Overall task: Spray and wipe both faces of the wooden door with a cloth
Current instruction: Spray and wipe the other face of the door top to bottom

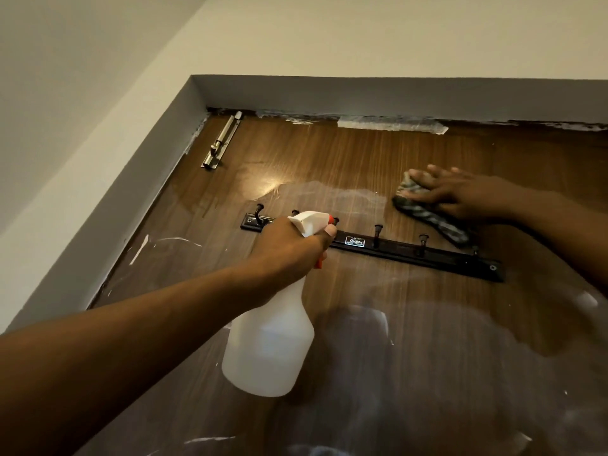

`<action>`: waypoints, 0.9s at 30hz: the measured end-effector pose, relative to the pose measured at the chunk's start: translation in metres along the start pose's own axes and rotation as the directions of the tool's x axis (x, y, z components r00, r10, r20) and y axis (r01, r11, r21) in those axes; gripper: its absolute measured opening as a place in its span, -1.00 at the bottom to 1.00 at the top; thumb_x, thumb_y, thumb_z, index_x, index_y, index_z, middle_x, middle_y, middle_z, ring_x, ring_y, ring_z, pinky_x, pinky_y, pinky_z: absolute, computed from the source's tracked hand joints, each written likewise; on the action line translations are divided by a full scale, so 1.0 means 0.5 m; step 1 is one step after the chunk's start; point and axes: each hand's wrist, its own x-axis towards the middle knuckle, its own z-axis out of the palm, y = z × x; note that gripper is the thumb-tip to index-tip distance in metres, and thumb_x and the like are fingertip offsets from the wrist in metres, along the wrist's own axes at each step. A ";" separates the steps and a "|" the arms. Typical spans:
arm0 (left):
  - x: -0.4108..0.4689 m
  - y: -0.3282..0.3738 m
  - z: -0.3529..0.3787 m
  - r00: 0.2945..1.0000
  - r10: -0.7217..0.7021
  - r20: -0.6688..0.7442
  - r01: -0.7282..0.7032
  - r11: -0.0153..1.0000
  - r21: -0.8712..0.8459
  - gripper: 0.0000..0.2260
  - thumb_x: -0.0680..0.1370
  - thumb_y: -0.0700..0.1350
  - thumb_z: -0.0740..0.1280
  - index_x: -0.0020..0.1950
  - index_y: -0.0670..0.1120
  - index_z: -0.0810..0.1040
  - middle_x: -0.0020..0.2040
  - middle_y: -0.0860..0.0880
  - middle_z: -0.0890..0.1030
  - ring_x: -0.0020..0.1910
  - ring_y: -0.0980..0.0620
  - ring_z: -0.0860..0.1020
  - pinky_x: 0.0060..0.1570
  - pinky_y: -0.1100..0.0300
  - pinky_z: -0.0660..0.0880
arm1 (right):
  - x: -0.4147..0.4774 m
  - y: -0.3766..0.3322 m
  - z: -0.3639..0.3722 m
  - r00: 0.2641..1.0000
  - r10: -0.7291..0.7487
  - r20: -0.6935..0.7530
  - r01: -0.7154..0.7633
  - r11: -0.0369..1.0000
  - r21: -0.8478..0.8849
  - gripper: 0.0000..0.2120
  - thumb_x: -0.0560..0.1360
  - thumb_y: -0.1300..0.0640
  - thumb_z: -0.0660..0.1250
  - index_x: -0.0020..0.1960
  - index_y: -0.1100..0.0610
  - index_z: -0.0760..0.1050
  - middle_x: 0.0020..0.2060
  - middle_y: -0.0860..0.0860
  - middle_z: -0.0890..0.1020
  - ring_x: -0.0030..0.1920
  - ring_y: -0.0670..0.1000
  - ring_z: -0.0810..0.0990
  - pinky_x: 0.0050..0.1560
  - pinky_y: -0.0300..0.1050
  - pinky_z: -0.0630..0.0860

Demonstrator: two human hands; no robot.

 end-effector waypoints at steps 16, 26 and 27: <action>0.005 -0.044 -0.074 0.998 -0.059 -0.012 0.058 0.997 -0.048 -0.55 0.52 0.07 0.30 0.33 -0.13 0.38 -0.04 -0.08 0.60 -0.18 0.10 0.58 -0.44 0.40 0.41 | 0.073 -0.100 -0.052 0.983 -0.179 0.027 0.181 0.979 -0.095 -0.58 0.51 -0.31 -0.02 0.37 -0.43 0.12 0.51 -0.32 -0.16 0.58 -0.08 -0.21 0.57 0.04 -0.02; 0.023 -0.047 -0.155 0.998 -0.036 -0.053 0.033 0.997 -0.065 -0.54 0.52 0.01 0.31 0.35 -0.16 0.35 -0.16 -0.01 0.54 -0.28 0.14 0.53 -0.56 0.49 0.38 | 0.215 -0.253 -0.074 0.977 -0.211 -0.030 0.210 0.977 -0.038 -0.58 0.56 -0.23 0.17 0.39 -0.46 0.19 0.62 -0.11 0.05 0.61 0.14 0.04 0.52 0.25 0.21; 0.022 -0.051 -0.160 0.998 -0.043 -0.047 0.040 0.997 -0.064 -0.54 0.52 0.02 0.31 0.35 -0.15 0.35 -0.17 0.00 0.54 -0.28 0.14 0.53 -0.56 0.48 0.39 | 0.199 -0.256 -0.073 0.980 -0.200 0.008 0.199 0.979 0.051 -0.53 0.47 -0.39 0.10 0.38 -0.45 0.28 0.62 -0.06 0.09 0.59 0.18 0.10 0.50 0.25 0.24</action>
